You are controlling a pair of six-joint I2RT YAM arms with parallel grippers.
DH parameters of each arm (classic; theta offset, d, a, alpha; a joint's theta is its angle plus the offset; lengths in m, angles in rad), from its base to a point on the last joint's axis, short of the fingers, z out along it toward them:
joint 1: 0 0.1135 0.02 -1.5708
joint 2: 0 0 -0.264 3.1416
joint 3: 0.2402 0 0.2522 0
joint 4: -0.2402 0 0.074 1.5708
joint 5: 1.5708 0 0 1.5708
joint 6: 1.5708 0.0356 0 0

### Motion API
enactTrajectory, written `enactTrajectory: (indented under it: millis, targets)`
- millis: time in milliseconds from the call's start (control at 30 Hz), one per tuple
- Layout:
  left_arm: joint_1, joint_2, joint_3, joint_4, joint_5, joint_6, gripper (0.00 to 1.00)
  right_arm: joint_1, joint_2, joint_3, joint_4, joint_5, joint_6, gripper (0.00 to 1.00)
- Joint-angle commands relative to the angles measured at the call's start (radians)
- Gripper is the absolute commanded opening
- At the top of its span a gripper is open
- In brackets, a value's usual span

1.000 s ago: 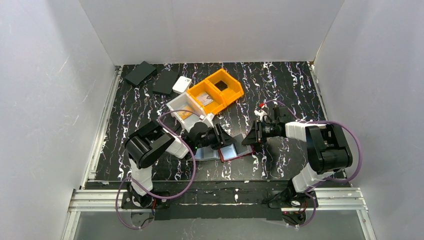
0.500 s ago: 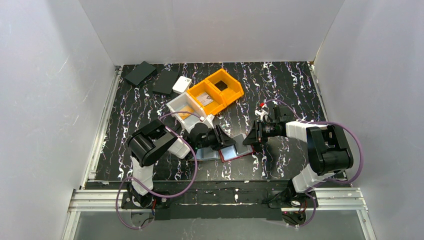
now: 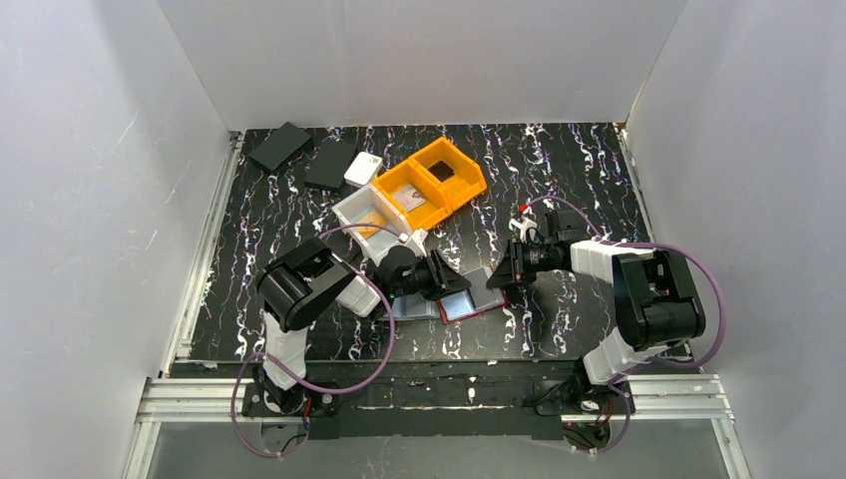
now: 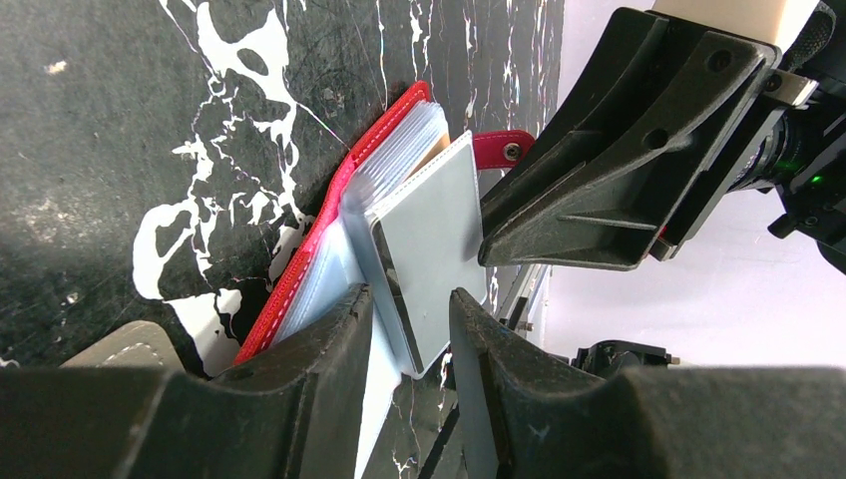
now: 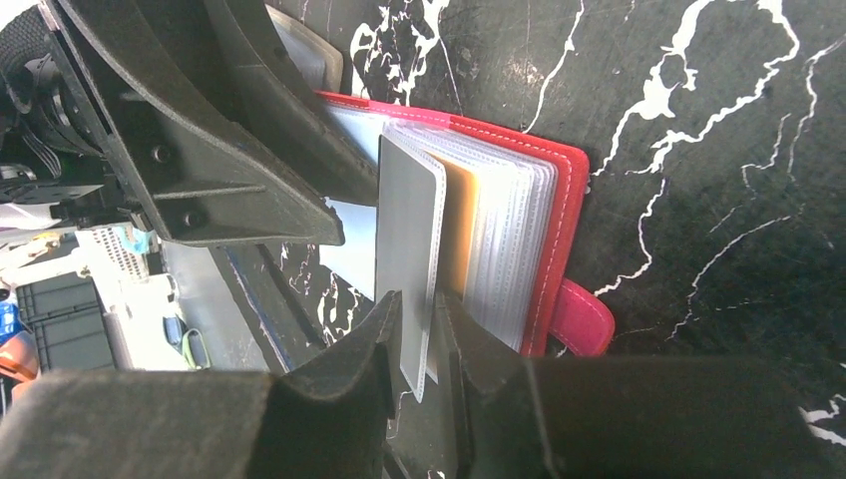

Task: Take the credit cards out of the card holder
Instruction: Remove the credit card from the card holder.

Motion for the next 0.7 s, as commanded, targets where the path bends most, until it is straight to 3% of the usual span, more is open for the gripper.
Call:
enactTrajectory:
  millis: [0,233,667]
  targets:
    - [0.005,0.015,-0.002,-0.036,0.001,0.020,0.33,-0.003,-0.032,0.037,-0.005,0.016,-0.020,0.26]
    - [0.005,0.022,0.006,-0.036,0.007,0.014,0.31,-0.003,-0.023,0.038,-0.005,0.026,-0.029,0.26]
    - [0.005,0.056,0.028,0.014,0.030,-0.024,0.28,-0.001,0.044,0.048,0.014,-0.052,-0.003,0.04]
